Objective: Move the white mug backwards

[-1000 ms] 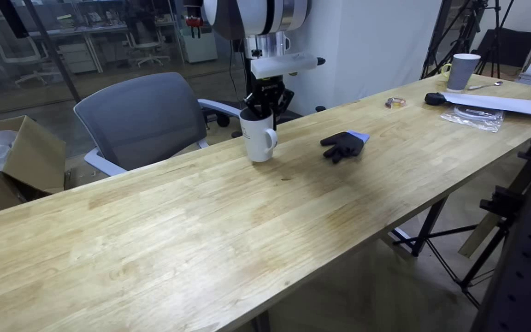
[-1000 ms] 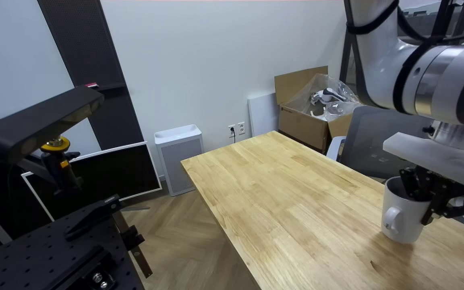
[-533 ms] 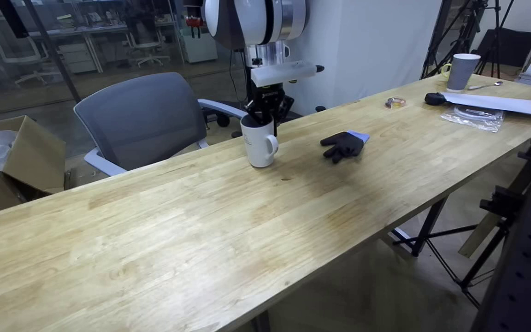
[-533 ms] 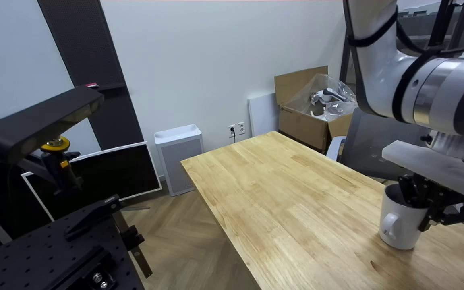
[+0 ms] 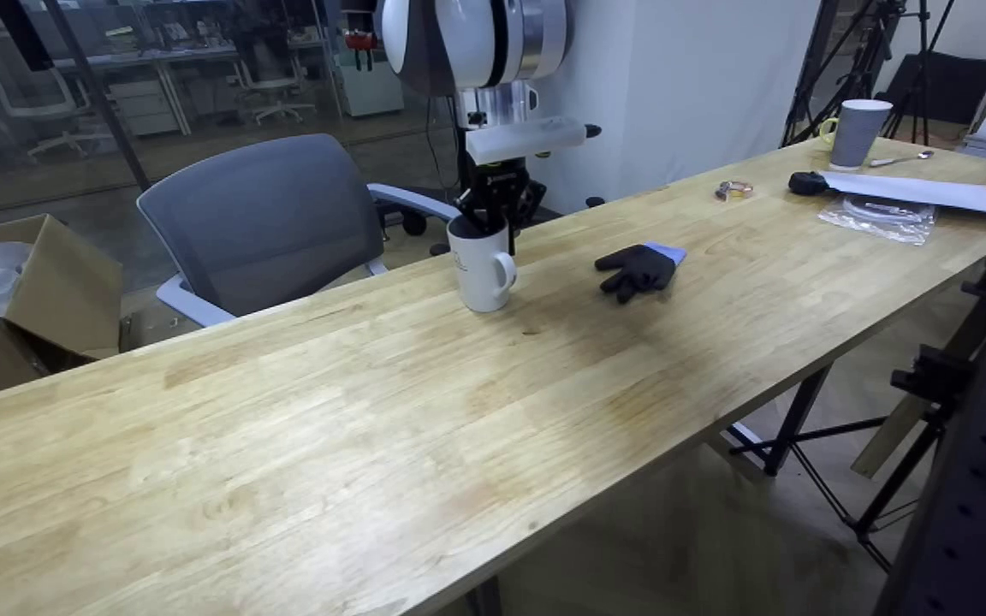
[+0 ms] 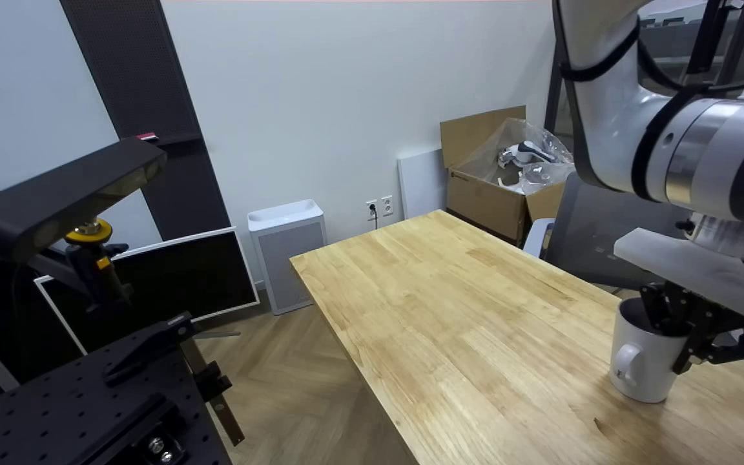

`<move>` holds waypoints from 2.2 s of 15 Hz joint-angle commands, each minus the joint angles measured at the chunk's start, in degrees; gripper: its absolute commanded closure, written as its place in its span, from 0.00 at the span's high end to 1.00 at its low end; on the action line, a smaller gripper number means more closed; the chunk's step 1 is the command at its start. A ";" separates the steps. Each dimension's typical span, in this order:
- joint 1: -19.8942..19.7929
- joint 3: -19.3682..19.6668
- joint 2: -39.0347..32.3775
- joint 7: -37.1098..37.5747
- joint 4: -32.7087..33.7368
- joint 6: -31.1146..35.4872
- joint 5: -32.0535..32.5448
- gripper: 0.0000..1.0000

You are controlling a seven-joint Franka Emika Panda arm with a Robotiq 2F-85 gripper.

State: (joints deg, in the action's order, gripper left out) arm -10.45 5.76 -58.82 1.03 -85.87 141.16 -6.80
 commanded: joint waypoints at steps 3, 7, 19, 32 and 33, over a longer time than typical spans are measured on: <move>0.40 0.55 -1.10 2.82 3.12 -1.77 0.53 0.36; 0.56 0.87 -1.05 3.42 3.48 -1.55 0.65 0.51; 1.42 1.76 3.20 4.48 0.98 -2.61 1.17 1.00; 1.36 2.19 13.29 4.39 -5.31 -5.52 1.12 1.00; 1.50 2.34 14.18 4.56 -6.38 -5.50 1.26 1.00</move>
State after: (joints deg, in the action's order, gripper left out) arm -9.70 7.54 -49.01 3.45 -87.38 135.90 -6.57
